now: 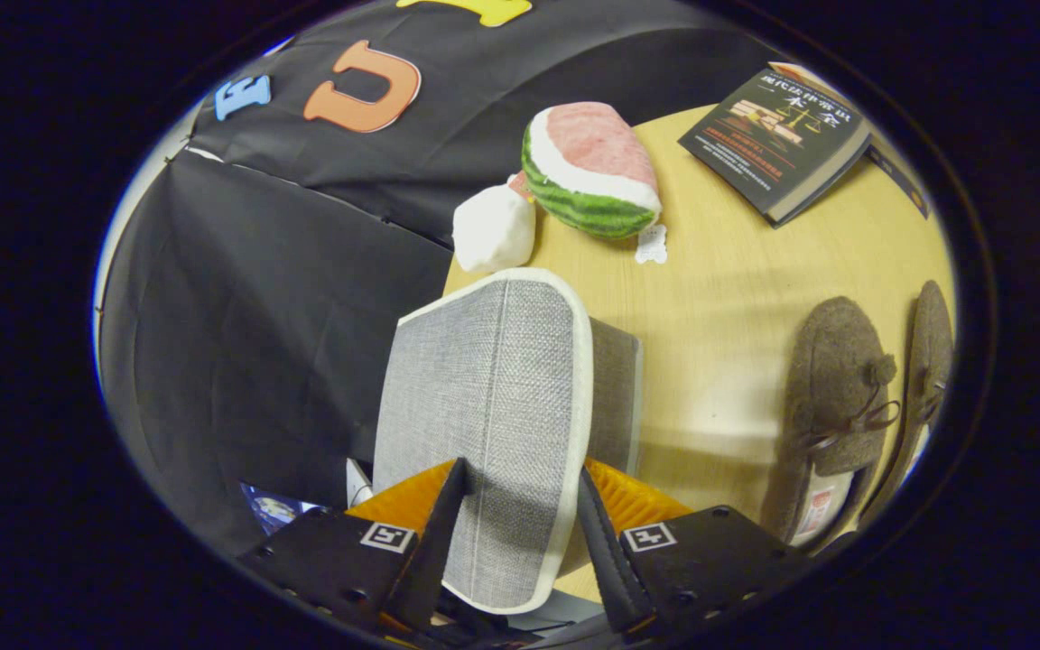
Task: Open the storage box then place both shoes into the box .Put the left shoe in first, then the right shoe, with the right side of both shoes facing outward in a uniform manner.
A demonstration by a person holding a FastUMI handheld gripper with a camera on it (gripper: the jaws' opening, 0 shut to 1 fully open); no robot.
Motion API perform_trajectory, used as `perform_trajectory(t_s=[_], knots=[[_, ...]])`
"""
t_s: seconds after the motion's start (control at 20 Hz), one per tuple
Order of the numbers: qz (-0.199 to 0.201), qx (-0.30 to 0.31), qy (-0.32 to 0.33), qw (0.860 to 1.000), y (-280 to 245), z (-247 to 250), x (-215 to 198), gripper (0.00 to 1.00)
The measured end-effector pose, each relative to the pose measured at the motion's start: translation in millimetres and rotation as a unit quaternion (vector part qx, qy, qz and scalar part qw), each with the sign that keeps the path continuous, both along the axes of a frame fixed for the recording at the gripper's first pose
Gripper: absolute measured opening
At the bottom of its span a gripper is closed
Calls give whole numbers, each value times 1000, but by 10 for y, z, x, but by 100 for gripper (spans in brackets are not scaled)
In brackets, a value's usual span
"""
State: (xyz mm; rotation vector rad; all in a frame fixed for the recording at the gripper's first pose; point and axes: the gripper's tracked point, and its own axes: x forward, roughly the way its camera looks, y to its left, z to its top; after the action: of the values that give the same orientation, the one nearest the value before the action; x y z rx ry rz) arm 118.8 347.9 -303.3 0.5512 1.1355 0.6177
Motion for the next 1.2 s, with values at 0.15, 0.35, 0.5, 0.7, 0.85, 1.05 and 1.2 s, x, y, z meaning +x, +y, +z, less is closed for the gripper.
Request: perform_trajectory(t_s=[0.15,0.35,0.5,0.7,0.85,1.05,1.2], knots=[[7,-6,-6,1000,-52,15,-11,62],[-5,10,3,1000,-127,225,-13,14],[19,-24,-28,999,-44,241,-96,1],[26,-9,-45,999,54,585,-185,1],[38,7,-55,998,213,966,-235,1],[56,-4,-74,996,519,1292,-266,1],[48,2,-54,997,876,1417,-295,1]])
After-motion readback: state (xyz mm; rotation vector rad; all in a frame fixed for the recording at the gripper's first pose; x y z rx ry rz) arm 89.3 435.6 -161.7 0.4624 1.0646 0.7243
